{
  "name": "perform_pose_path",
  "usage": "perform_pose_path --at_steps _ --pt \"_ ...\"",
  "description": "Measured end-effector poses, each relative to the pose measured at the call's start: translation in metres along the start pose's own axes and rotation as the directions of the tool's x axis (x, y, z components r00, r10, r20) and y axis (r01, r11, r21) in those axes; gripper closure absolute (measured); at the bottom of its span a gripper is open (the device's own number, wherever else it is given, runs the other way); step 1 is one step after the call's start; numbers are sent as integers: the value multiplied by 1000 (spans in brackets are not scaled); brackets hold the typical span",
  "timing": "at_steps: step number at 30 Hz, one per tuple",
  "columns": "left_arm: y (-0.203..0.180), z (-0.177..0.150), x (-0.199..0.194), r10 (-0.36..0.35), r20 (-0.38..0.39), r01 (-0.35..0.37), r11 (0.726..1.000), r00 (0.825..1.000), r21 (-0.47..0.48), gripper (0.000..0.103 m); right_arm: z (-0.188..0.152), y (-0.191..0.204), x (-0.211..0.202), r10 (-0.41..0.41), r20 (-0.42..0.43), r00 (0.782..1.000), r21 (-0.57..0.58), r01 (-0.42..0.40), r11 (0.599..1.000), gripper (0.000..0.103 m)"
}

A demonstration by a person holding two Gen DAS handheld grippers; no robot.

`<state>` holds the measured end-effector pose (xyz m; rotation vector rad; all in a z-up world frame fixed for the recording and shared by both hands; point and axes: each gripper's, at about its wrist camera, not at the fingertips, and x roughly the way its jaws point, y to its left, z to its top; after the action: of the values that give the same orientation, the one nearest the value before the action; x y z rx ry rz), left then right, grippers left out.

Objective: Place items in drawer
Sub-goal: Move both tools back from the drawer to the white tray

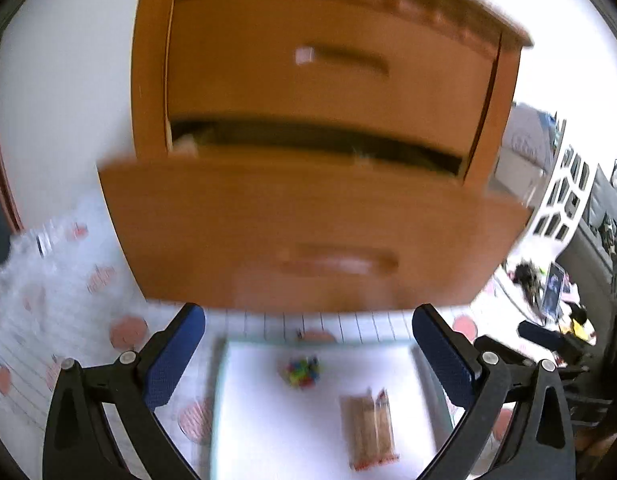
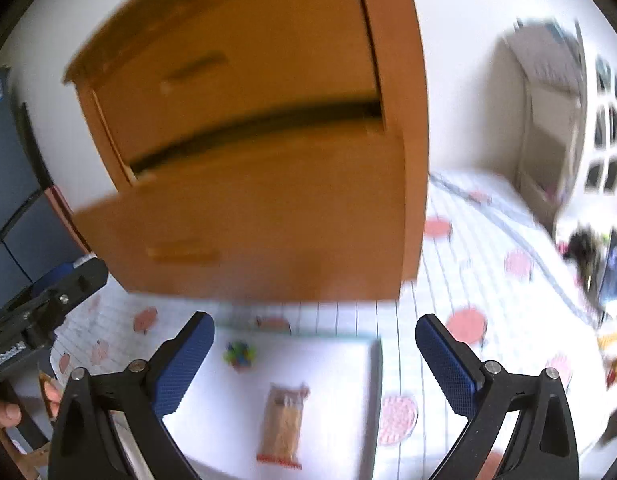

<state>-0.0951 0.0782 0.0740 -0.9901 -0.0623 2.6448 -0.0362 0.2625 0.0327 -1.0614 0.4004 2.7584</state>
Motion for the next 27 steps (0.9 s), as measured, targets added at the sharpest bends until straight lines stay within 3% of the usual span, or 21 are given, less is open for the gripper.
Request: perform_pose_path --at_steps 7,13,19,27 --pt "9 -48 44 6 -174 -14 999 985 -43 0 -53 3 46 -3 -163 987 -3 2 1000 1" --pt "14 -89 73 17 -314 -40 997 949 -67 0 -87 7 70 -12 -256 967 -27 6 1000 1" --pt "25 -107 90 40 -378 -77 994 925 -83 0 -120 1 92 -51 -321 946 -65 32 997 1" --pt "26 -108 96 77 -378 -117 990 923 -84 0 -128 8 101 -46 -332 942 -111 9 994 1"
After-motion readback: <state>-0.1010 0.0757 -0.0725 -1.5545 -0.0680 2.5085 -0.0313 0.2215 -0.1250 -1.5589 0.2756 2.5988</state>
